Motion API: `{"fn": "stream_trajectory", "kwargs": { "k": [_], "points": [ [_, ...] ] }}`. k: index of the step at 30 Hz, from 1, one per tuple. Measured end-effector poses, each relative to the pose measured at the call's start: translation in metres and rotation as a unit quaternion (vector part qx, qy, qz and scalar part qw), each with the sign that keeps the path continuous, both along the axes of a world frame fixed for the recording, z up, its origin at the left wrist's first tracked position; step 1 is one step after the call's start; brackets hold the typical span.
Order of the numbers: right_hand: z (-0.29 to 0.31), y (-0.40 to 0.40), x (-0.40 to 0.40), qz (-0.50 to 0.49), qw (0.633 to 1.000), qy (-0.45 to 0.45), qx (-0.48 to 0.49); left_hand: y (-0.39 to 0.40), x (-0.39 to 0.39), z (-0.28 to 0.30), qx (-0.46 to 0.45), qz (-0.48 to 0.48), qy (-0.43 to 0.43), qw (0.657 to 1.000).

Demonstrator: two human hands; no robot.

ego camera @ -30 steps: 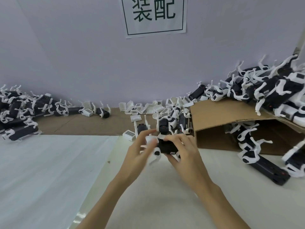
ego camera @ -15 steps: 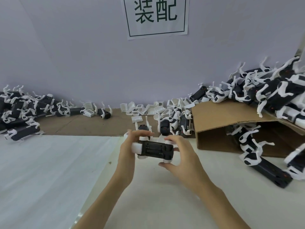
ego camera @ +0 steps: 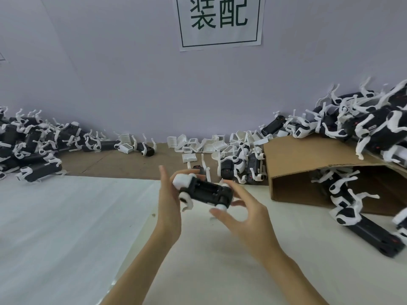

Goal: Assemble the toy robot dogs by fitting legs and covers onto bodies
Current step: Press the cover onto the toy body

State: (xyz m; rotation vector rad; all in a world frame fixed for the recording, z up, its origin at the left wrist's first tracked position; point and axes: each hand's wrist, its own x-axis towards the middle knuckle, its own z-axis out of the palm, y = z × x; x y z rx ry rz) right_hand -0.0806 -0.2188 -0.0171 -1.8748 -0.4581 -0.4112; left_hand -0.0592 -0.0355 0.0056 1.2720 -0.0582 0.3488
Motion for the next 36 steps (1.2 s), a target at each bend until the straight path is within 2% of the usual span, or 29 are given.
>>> {"fn": "stream_trajectory", "kwargs": {
  "k": [3,6,8,10,12,14,16,17,19,20,22,23,25,28,31,33,35,36],
  "points": [
    [0.003,-0.005,0.006,0.061,0.984,0.135,0.098,-0.007,0.0,-0.009,0.229,0.084,-0.062,0.968],
    [-0.002,-0.012,0.011,0.126,0.965,0.213,0.092,-0.008,0.0,-0.018,0.306,0.137,-0.073,0.939],
    [-0.009,-0.014,0.015,0.182,0.937,0.261,0.143,-0.005,0.002,-0.019,0.391,0.195,-0.14,0.888],
    [-0.013,-0.015,0.018,0.215,0.919,0.271,0.188,-0.006,0.0,-0.018,0.465,0.228,-0.239,0.822],
    [-0.016,-0.015,0.019,0.223,0.92,0.256,0.197,-0.011,-0.001,-0.018,0.517,0.234,-0.305,0.765],
    [-0.015,-0.015,0.019,0.218,0.924,0.247,0.193,-0.014,-0.001,-0.016,0.557,0.239,-0.31,0.732],
    [-0.017,-0.014,0.02,0.198,0.924,0.256,0.203,-0.016,-0.003,-0.015,0.581,0.239,-0.297,0.719],
    [-0.017,-0.013,0.02,0.185,0.929,0.252,0.199,-0.016,-0.004,-0.015,0.584,0.231,-0.288,0.723],
    [-0.016,-0.009,0.02,0.167,0.944,0.234,0.162,-0.013,-0.003,-0.012,0.562,0.223,-0.252,0.756],
    [-0.015,-0.006,0.02,0.157,0.949,0.231,0.145,-0.01,-0.002,-0.011,0.534,0.223,-0.22,0.785],
    [-0.015,-0.002,0.022,0.111,0.965,0.215,0.098,0.001,0.003,-0.008,0.436,0.209,-0.132,0.865],
    [-0.015,-0.003,0.026,0.07,0.981,0.179,0.037,0.007,0.007,-0.007,0.374,0.198,-0.085,0.902],
    [-0.013,-0.005,0.038,-0.007,0.987,0.093,-0.129,0.02,0.013,-0.009,0.273,0.196,0.007,0.942],
    [-0.006,-0.012,0.062,-0.05,0.948,0.049,-0.309,0.031,0.02,-0.013,0.177,0.181,0.096,0.963],
    [-0.004,-0.017,0.08,-0.062,0.866,-0.041,-0.494,0.034,0.022,-0.016,0.143,0.157,0.117,0.97],
    [-0.002,-0.019,0.085,-0.058,0.834,-0.09,-0.541,0.034,0.023,-0.017,0.144,0.159,0.113,0.97],
    [0.001,-0.019,0.083,-0.054,0.84,-0.106,-0.53,0.032,0.022,-0.017,0.141,0.161,0.11,0.971],
    [0.001,-0.02,0.081,-0.05,0.856,-0.108,-0.503,0.031,0.021,-0.016,0.141,0.157,0.111,0.971]
  ]
}}
